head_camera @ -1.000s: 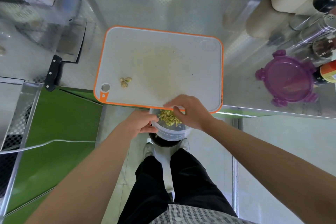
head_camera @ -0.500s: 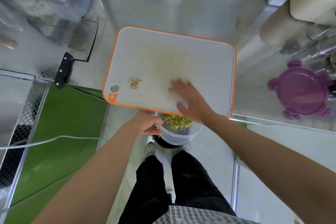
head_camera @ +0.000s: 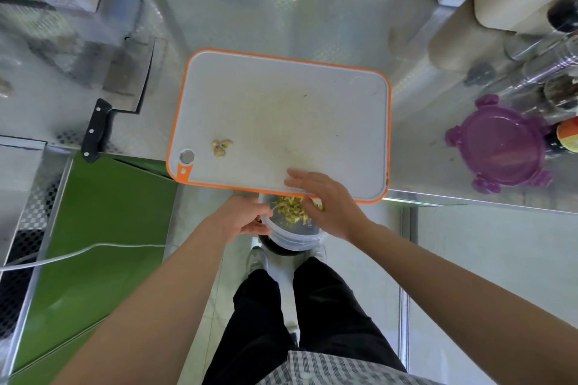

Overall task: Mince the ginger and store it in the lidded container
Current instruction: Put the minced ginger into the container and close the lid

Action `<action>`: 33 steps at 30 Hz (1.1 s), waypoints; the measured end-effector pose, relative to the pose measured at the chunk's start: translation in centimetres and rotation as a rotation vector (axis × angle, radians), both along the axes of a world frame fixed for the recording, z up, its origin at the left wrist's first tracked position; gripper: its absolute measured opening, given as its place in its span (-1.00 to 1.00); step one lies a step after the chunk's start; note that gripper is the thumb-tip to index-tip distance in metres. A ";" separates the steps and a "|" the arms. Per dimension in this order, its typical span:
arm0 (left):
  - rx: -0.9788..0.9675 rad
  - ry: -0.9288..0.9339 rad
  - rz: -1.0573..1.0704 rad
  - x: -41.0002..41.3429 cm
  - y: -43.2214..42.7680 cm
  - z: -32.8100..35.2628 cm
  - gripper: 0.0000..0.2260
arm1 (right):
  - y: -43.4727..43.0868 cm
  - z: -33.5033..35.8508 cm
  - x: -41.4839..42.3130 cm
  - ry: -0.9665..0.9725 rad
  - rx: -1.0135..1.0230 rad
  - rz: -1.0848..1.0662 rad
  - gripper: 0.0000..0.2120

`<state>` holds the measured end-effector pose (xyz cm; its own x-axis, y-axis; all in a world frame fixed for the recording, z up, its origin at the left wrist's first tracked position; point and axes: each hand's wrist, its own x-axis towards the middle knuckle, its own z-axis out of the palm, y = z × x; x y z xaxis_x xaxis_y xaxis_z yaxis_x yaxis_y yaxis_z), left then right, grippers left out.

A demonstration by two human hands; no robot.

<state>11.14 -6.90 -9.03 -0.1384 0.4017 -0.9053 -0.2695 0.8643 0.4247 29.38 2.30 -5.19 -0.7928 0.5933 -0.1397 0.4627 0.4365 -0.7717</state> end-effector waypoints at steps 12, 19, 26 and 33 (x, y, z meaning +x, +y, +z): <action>0.008 0.123 -0.409 2.2 -4.1 2.8 -0.83 | -2.5 1.0 5.0 -0.559 -0.514 0.022 -0.84; 0.166 0.107 -0.861 3.9 -2.5 6.9 -0.77 | -2.9 4.0 8.6 -0.649 -0.451 -0.175 -0.87; 0.467 0.193 -0.653 4.9 3.1 11.0 -0.90 | -1.3 8.3 10.9 -0.346 -0.026 -0.613 -0.74; 0.519 0.131 -0.264 7.3 7.9 11.8 -0.60 | 2.2 7.7 13.3 -0.269 -0.192 -0.908 -0.82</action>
